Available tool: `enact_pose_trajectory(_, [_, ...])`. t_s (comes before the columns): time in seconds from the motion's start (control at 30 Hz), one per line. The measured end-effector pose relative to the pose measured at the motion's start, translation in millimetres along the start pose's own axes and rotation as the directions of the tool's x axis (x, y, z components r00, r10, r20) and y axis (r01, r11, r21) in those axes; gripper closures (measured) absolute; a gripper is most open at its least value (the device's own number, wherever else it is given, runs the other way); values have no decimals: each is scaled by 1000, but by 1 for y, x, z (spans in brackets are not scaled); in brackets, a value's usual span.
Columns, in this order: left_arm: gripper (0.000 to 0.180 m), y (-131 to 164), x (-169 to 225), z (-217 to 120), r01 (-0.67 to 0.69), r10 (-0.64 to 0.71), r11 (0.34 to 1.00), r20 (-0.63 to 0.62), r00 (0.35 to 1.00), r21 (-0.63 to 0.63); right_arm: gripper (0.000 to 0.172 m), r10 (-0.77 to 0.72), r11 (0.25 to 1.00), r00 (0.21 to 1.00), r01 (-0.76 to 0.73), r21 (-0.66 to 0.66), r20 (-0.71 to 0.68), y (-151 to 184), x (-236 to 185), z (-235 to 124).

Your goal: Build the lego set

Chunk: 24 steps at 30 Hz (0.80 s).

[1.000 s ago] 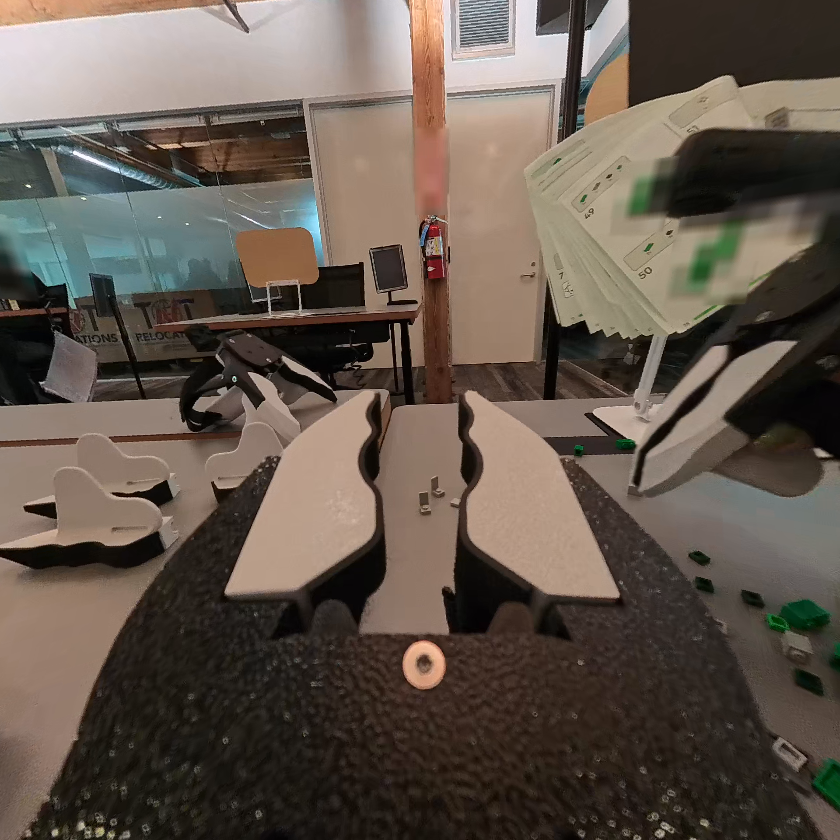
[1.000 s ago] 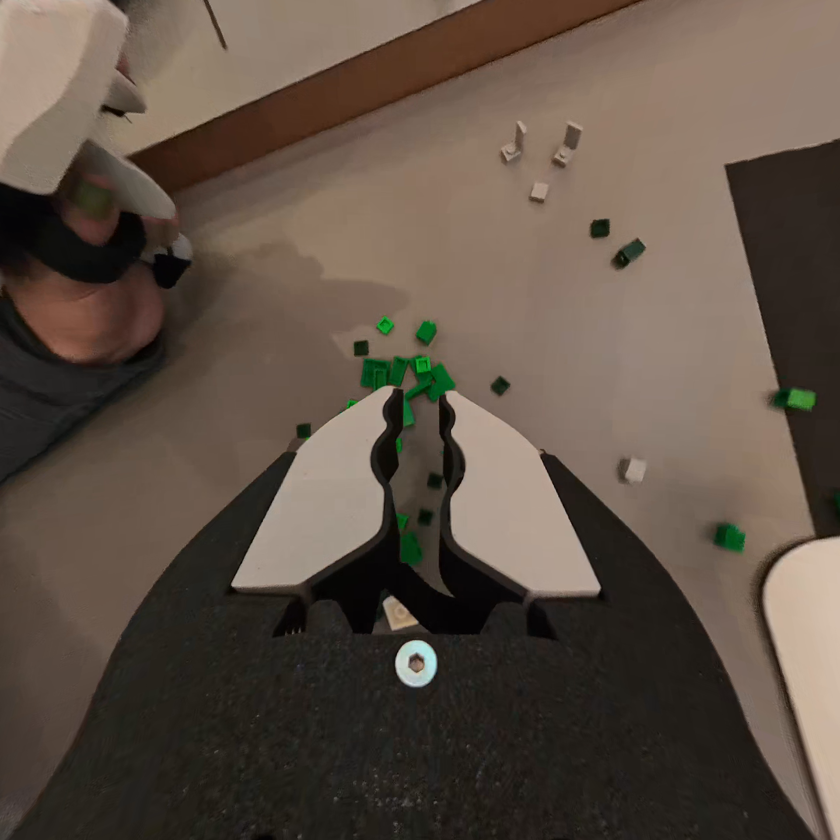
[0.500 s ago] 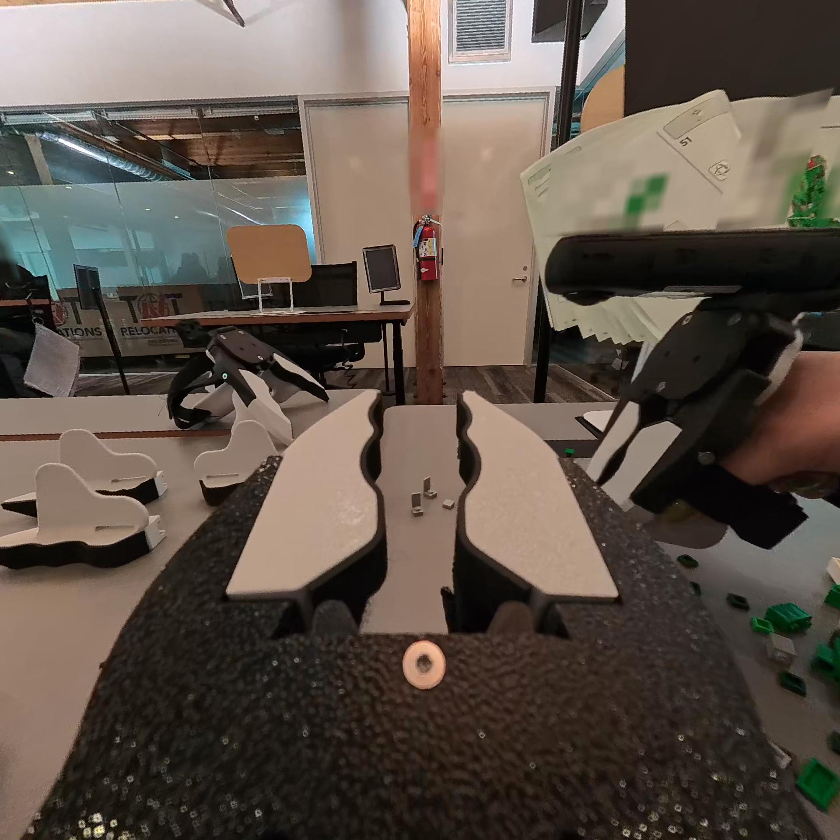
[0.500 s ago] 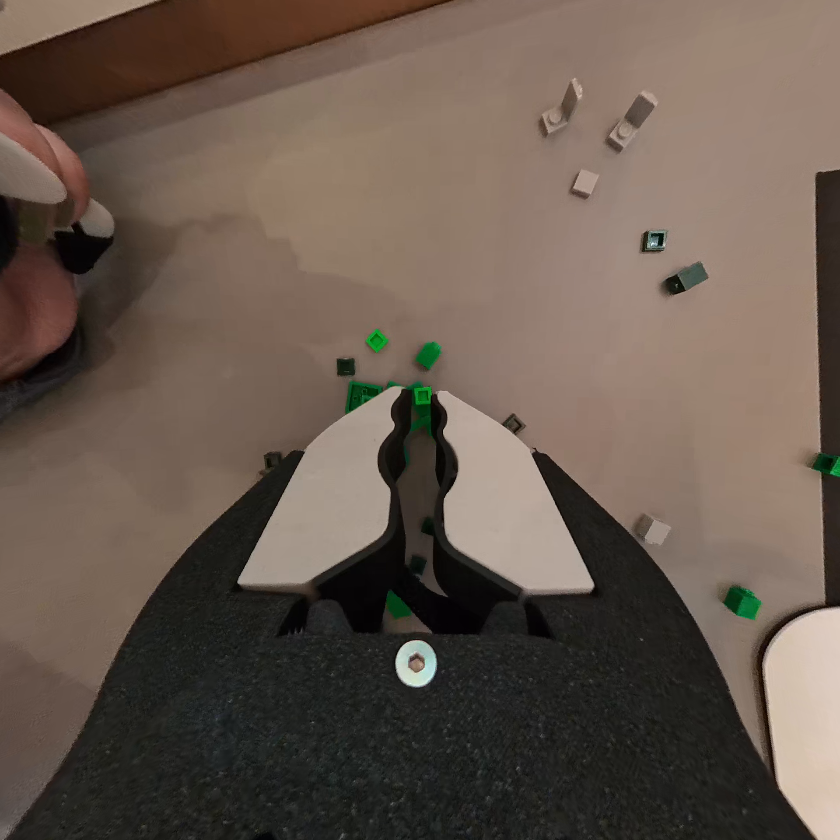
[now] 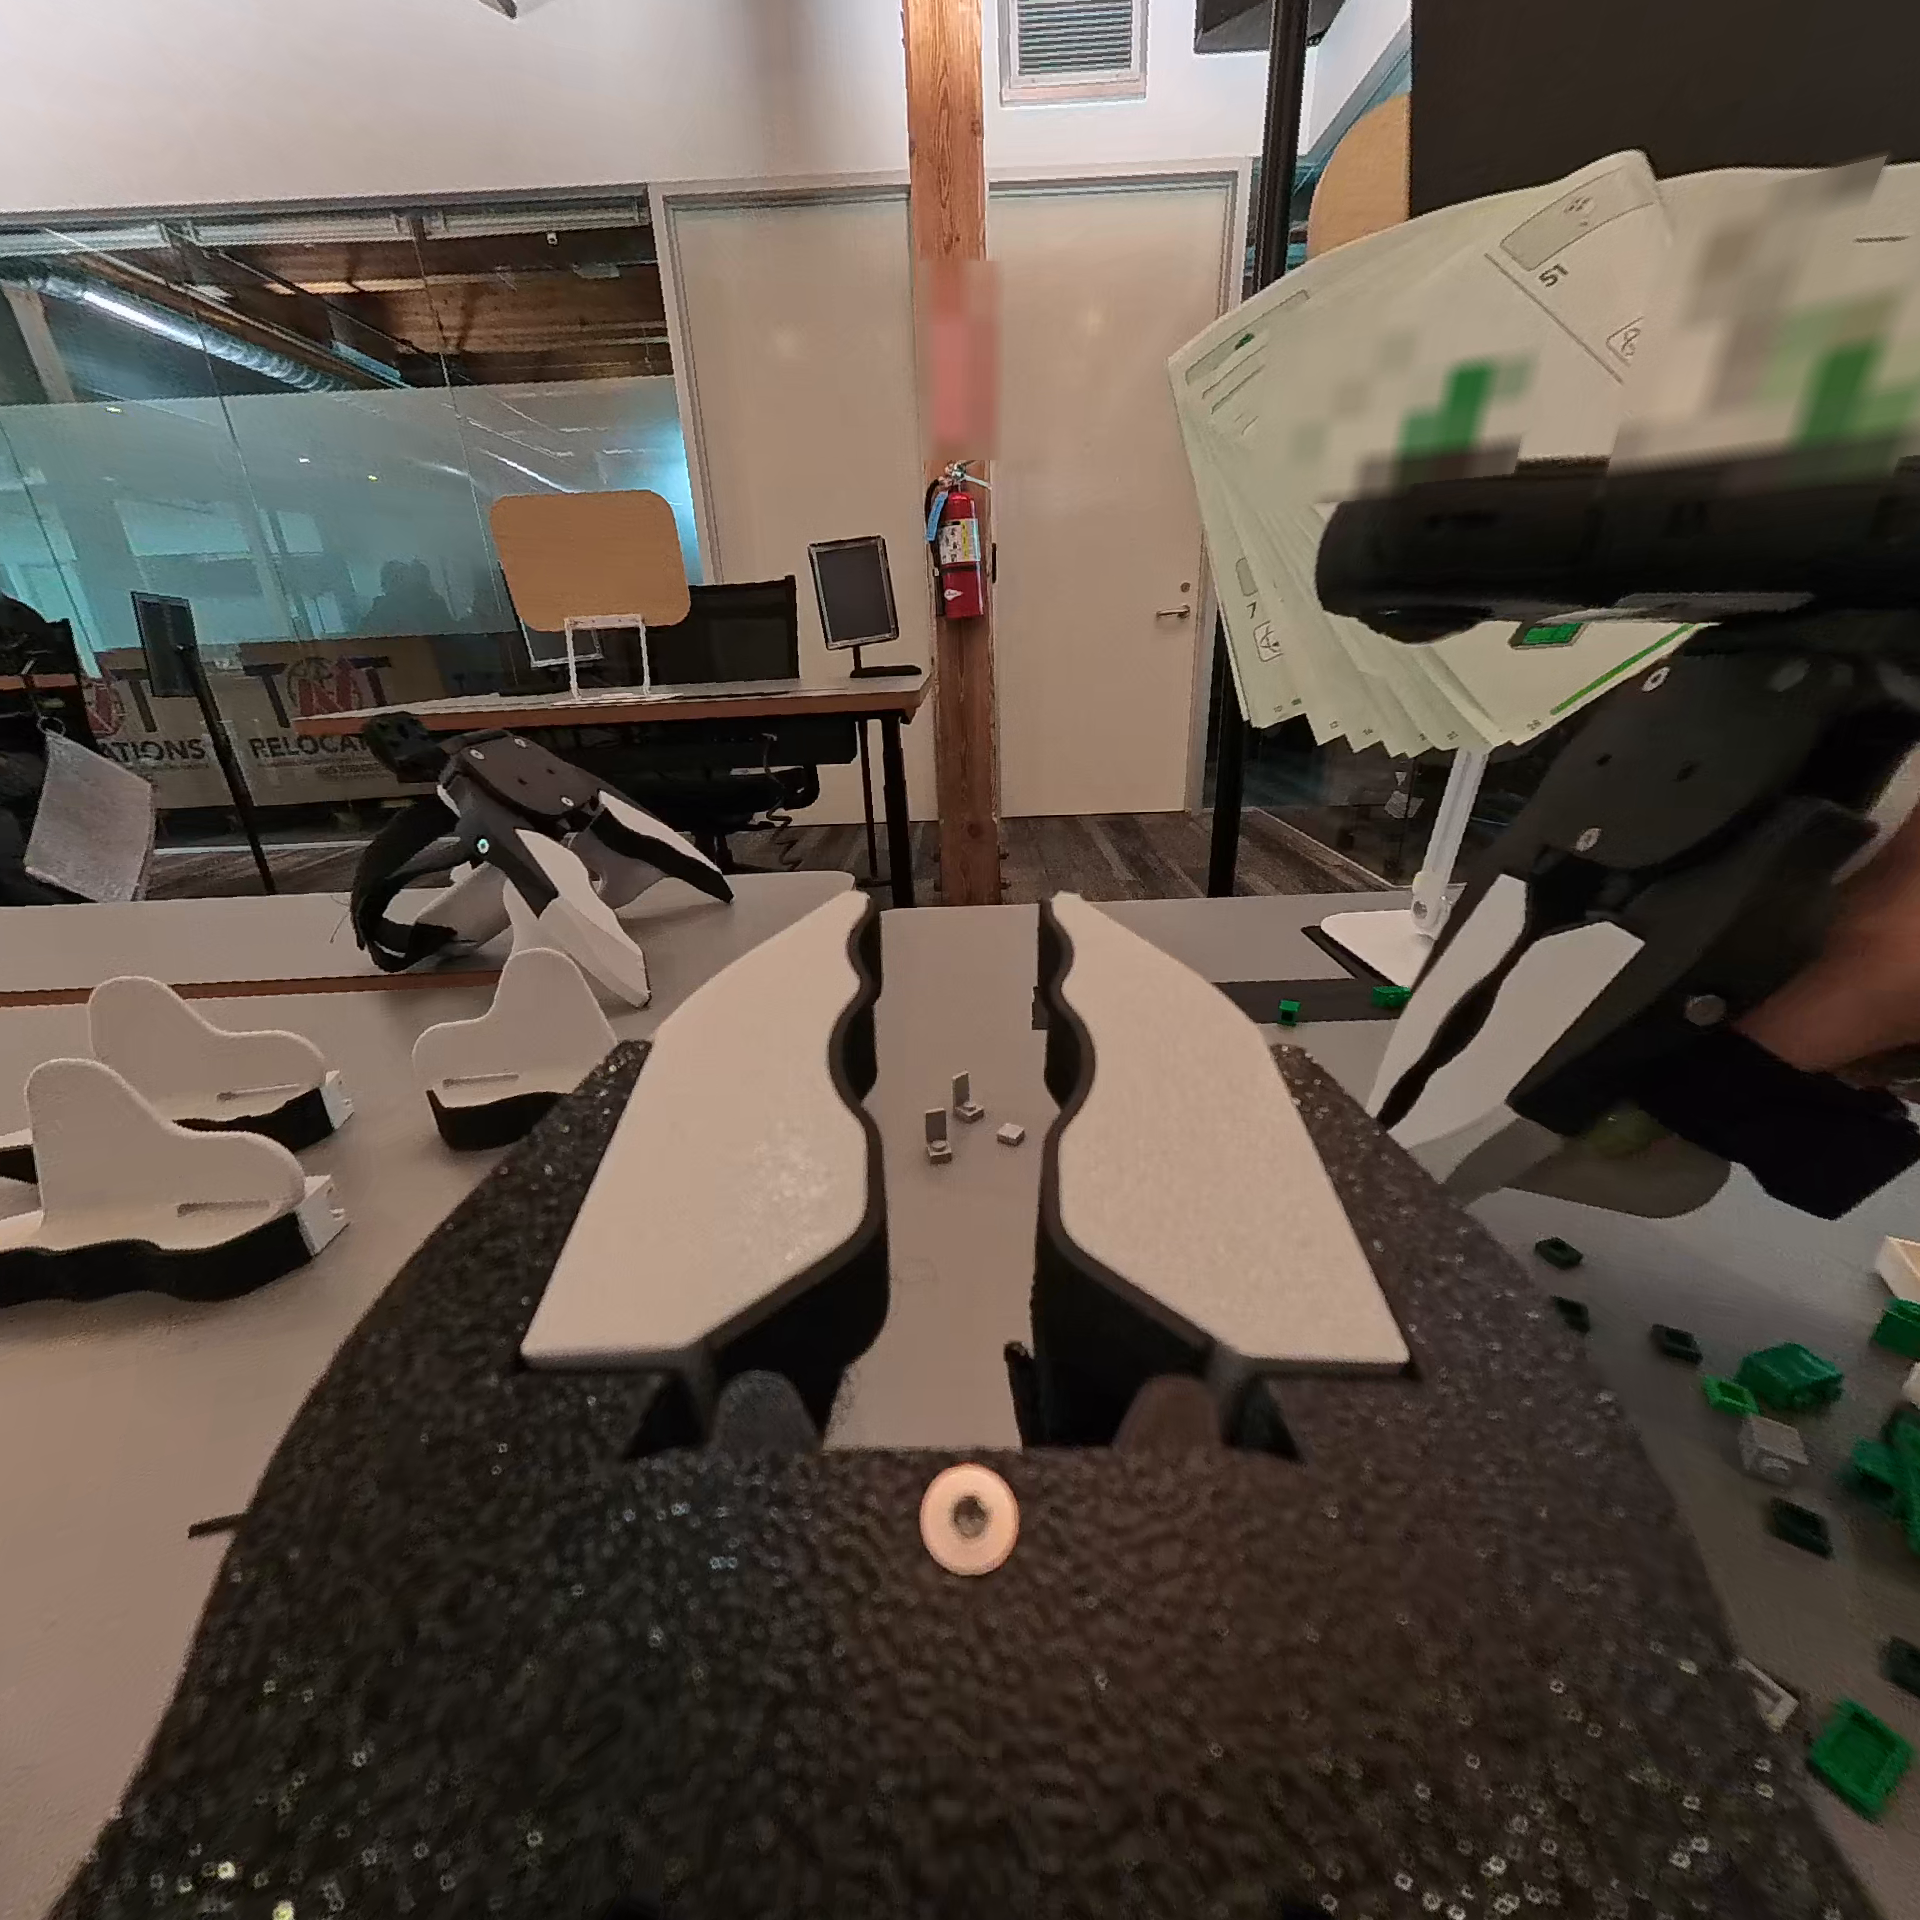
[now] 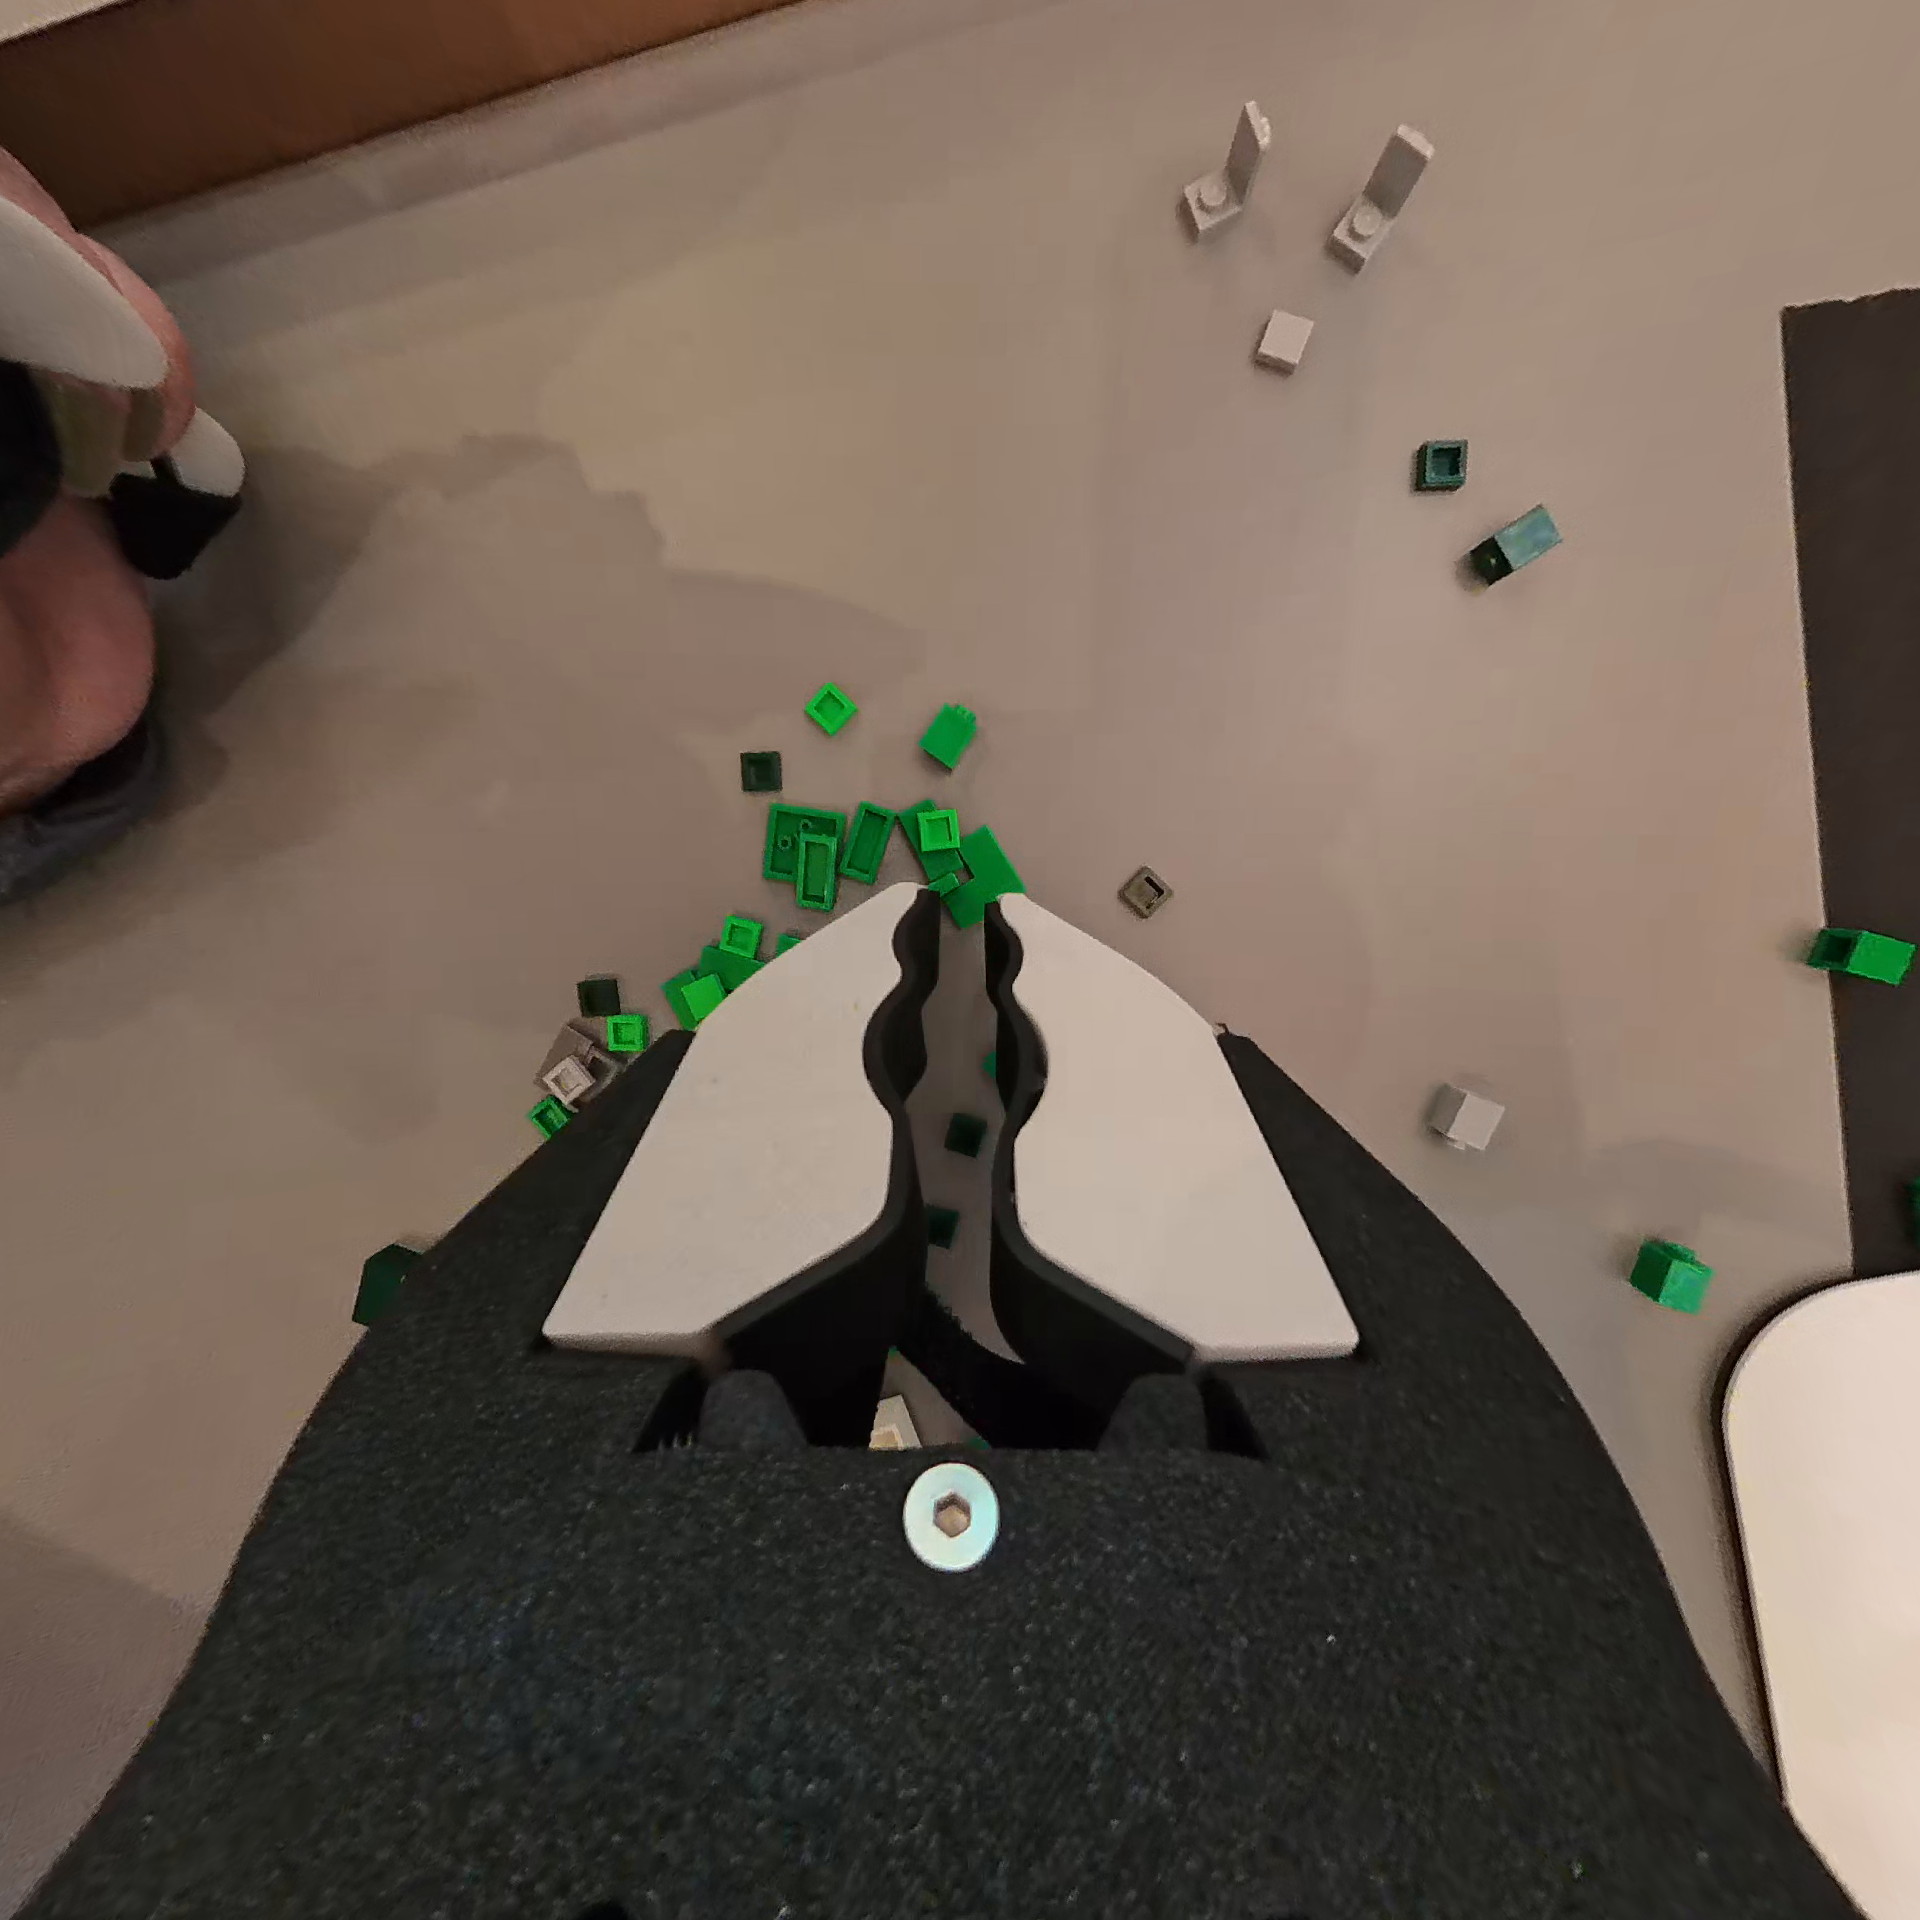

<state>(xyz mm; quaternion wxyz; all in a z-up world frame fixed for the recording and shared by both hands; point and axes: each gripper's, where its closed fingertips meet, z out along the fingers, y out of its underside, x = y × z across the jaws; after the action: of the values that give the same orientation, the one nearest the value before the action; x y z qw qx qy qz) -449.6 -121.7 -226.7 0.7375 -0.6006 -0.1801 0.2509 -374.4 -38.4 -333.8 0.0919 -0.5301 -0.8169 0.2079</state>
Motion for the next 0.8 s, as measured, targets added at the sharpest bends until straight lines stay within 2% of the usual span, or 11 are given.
enact_pose_trajectory(0.47, [153, 1, 0, 0, 16, -16, 1000, -7, 1000, -5, 163, -59, 998, 998, 58, -38, -21, 7, 4, -9])
enact_pose_trajectory(0.57, [153, 1, 0, 0, 23, -23, 1000, -7, 1000, -4, 152, -238, 970, 969, 240, -25, 71, 13, -6, -18])
enact_pose_trajectory(0.67, [153, 1, 4, -1, 28, -28, 1000, -8, 1000, -3, 152, -437, 886, 898, 440, -143, 55, 43, -1, -22])
enact_pose_trajectory(0.73, [153, 1, 3, -1, 35, -35, 999, -8, 999, -1, 152, -470, 861, 879, 476, -177, 79, 58, 0, -26])
enact_pose_trajectory(0.8, [153, 0, 2, -1, 41, -41, 999, -8, 999, -1, 154, -467, 863, 876, 481, -151, 119, 65, -5, -30])
